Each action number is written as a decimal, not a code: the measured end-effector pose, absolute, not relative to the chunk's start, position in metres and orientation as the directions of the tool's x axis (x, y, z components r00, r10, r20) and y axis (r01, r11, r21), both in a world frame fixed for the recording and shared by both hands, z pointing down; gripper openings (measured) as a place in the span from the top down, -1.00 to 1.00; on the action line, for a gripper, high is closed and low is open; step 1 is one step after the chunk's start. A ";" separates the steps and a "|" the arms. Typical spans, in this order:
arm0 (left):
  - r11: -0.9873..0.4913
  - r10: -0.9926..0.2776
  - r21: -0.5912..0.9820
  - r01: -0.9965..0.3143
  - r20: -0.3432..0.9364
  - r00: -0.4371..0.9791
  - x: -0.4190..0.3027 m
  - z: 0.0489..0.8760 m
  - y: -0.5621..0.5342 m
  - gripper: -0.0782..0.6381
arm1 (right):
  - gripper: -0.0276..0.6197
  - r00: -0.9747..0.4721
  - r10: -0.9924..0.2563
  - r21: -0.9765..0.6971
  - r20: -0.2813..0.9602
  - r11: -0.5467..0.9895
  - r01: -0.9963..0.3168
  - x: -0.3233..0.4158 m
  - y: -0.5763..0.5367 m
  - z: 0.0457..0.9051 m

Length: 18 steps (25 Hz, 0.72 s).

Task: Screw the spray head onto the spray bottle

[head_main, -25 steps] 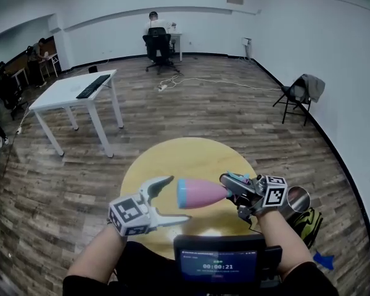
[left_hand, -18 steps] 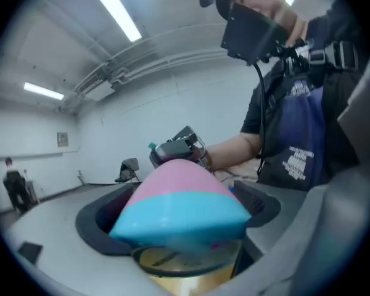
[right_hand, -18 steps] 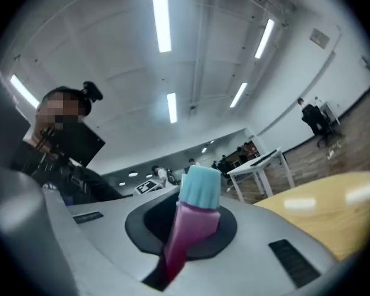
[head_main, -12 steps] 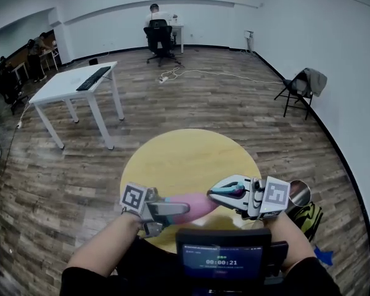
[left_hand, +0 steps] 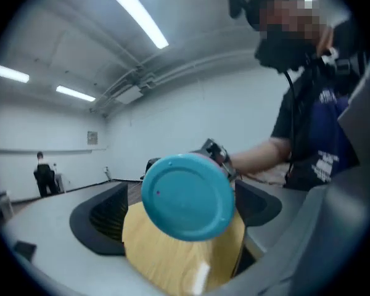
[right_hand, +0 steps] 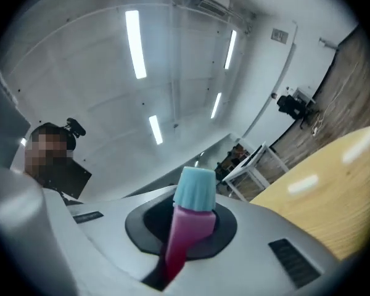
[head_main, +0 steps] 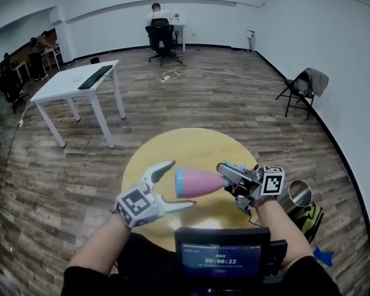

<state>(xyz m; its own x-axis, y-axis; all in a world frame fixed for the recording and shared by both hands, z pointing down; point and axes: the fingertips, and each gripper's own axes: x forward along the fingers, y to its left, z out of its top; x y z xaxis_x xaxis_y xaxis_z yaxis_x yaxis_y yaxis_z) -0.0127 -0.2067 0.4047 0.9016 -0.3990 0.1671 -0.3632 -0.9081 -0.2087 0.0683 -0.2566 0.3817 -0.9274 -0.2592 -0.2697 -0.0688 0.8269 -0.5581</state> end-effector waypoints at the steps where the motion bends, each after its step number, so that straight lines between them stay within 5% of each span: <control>1: -0.905 -0.381 -0.285 -0.316 0.211 0.900 -0.002 0.414 -0.199 -0.75 | 0.87 -0.945 -0.219 -0.561 -0.243 0.827 -0.047 0.059 -0.250 0.384; 6: -0.955 -0.227 -0.242 -0.171 0.227 0.947 0.019 0.424 -0.175 -0.73 | 0.87 -0.969 -0.153 -0.478 -0.195 0.877 -0.042 0.046 -0.230 0.376; 9: -0.976 -0.052 0.203 -0.077 0.128 0.990 0.016 0.416 -0.176 -0.72 | 0.87 -0.972 -0.126 -0.204 -0.197 0.975 -0.085 0.045 -0.206 0.354; 11: -0.770 0.082 0.635 0.071 -0.013 0.997 0.014 0.414 -0.178 -0.72 | 0.87 -0.982 -0.087 0.049 -0.166 0.994 -0.097 0.041 -0.185 0.344; 13: -0.509 0.097 0.846 0.157 -0.125 0.987 0.015 0.414 -0.182 -0.72 | 0.87 -0.986 -0.072 0.155 -0.147 0.983 -0.095 0.039 -0.176 0.345; 16: -0.623 -0.024 0.779 0.072 -0.112 0.993 0.015 0.403 -0.190 -0.75 | 0.87 -0.967 -0.112 -0.031 -0.231 0.994 -0.108 0.053 -0.199 0.356; 18: -0.845 -0.138 0.525 -0.104 -0.026 0.990 0.009 0.396 -0.198 -0.75 | 0.87 -0.939 -0.176 -0.270 -0.295 0.958 -0.095 0.066 -0.228 0.367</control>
<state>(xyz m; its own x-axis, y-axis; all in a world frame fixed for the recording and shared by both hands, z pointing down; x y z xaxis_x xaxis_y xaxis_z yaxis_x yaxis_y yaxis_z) 0.0086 -0.1977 0.3965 0.9901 -0.1377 -0.0263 -0.1036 -0.8450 0.5247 0.0663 -0.2281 0.3669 -0.9390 -0.1764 -0.2953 -0.0950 0.9580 -0.2704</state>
